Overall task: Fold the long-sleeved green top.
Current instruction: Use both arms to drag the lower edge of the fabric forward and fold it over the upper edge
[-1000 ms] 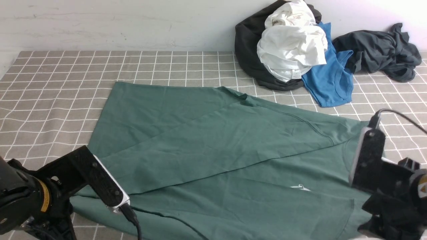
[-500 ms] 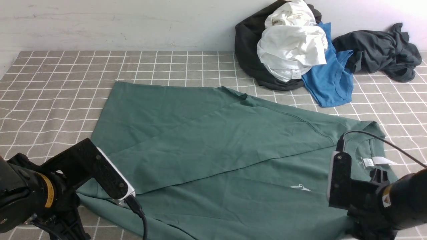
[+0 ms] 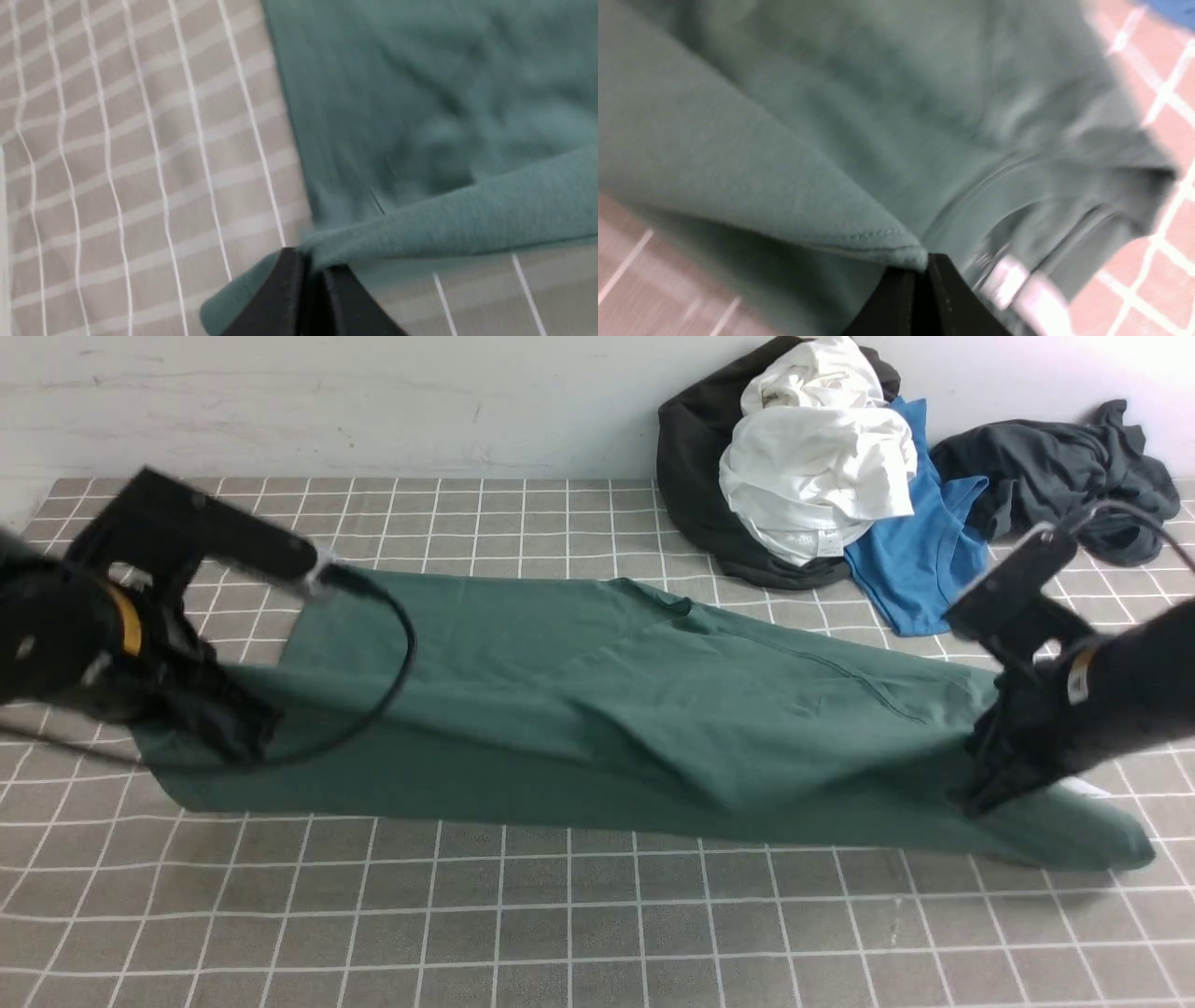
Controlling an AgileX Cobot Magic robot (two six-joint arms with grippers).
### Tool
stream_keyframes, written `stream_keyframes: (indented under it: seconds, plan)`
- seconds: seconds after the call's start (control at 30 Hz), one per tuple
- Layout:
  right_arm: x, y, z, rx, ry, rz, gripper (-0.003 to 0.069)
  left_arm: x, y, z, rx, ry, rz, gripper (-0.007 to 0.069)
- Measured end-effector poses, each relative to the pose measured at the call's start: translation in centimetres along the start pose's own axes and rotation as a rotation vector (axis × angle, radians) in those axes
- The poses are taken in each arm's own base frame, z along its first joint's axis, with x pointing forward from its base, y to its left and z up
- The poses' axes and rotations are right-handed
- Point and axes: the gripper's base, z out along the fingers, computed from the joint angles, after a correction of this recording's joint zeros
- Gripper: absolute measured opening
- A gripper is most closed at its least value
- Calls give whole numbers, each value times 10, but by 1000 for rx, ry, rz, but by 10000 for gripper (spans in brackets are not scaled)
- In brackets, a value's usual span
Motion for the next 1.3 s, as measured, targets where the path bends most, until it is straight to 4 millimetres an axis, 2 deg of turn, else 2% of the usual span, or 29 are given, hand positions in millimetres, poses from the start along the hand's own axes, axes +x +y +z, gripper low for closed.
stream_keyframes:
  seconds: [0.13,0.3,0.43,0.5,0.57,0.63,0.7,0.8,0.87,0.93,1.03,1.07,1.1,1.17,1.2,1.3]
  plan:
    - [-25,-26,23,0,-15,107,0,-46,14,41,-18,-14,-60,6]
    - [-63,-48,61,7,-24,129,0,-105,17,115,-37,-37,-86,8]
    - [-79,-57,88,26,-31,124,1,-126,12,170,-53,0,-95,23]
    - [-82,-61,103,32,-22,122,14,-131,10,194,-63,32,-98,63]
    - [-84,-64,108,34,-21,123,34,-135,11,203,-71,42,-101,97]
    - [-86,-65,115,32,-7,126,105,-135,10,223,-85,96,-95,209]
    - [-90,-68,114,35,-11,130,177,-132,10,232,-95,142,-96,309]
    - [-105,-73,100,25,-48,168,270,-135,12,227,-96,170,-103,437]
    - [-109,-72,96,8,-57,189,282,-137,12,223,-88,174,-98,463]
    - [-121,-61,86,-95,-84,218,267,-138,10,216,-41,203,-80,489]
    - [-127,-41,84,-207,-85,160,199,-134,4,213,31,252,-54,474]
    - [-131,-23,92,-303,-91,83,116,-131,0,213,78,279,-51,440]
    - [-131,-21,91,-311,-93,74,108,-131,-1,213,89,284,-50,429]
    - [-131,1,113,-389,-97,-21,20,-127,-7,217,148,310,-40,346]
    - [-130,2,115,-395,-96,-28,17,-127,-8,217,152,311,-39,337]
    - [-123,22,156,-414,-106,-124,-11,-125,-14,220,206,315,-27,183]
